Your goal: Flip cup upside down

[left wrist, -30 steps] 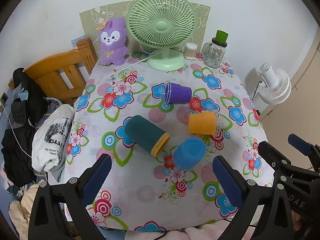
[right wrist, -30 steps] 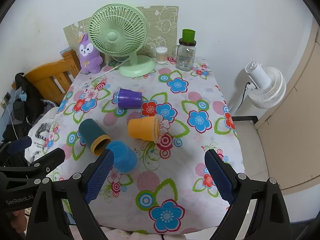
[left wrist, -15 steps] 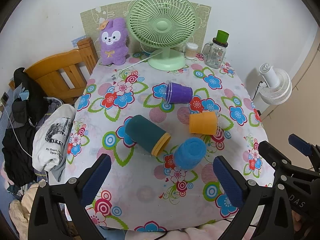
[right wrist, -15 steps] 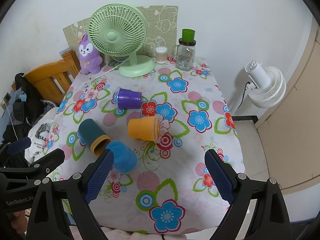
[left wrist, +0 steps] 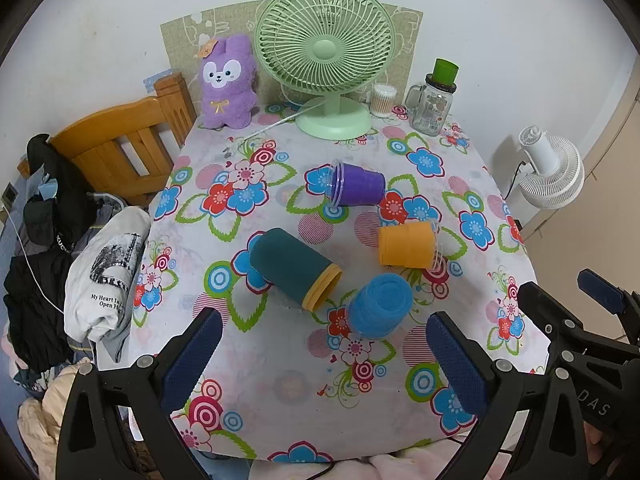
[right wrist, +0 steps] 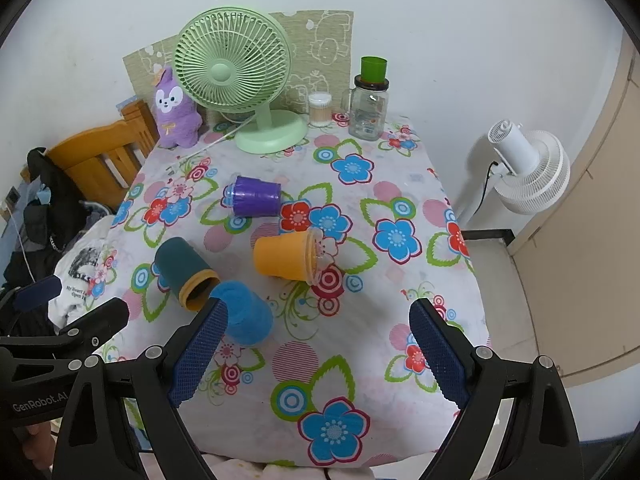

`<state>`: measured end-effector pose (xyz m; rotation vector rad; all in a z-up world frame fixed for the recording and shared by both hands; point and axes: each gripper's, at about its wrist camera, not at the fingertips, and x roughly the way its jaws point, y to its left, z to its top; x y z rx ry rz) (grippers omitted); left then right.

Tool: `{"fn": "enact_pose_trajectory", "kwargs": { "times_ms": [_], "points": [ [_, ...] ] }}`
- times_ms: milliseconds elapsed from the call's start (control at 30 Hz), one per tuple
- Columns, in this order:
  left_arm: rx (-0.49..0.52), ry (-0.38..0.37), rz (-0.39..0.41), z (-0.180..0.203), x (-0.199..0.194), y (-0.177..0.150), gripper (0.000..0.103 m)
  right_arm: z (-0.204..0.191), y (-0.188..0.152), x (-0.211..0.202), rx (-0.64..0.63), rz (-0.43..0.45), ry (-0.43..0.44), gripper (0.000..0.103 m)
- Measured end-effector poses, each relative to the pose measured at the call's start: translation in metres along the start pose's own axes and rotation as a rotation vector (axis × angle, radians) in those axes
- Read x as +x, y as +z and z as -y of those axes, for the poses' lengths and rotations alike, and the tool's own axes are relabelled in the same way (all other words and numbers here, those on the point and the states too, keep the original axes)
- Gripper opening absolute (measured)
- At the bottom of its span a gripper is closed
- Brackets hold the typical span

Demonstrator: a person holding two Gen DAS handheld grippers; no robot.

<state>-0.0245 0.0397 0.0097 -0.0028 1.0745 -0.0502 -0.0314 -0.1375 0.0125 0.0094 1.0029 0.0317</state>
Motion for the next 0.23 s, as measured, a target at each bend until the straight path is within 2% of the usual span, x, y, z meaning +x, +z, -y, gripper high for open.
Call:
{"fn": "enact_pose_trajectory", "kwargs": {
  "times_ms": [233],
  "points": [
    [0.003, 0.006, -0.004, 0.0001, 0.0014, -0.0007, 0.103, 0.0006, -0.0008, 0.002, 0.0, -0.007, 0.001, 0.094]
  ]
}}
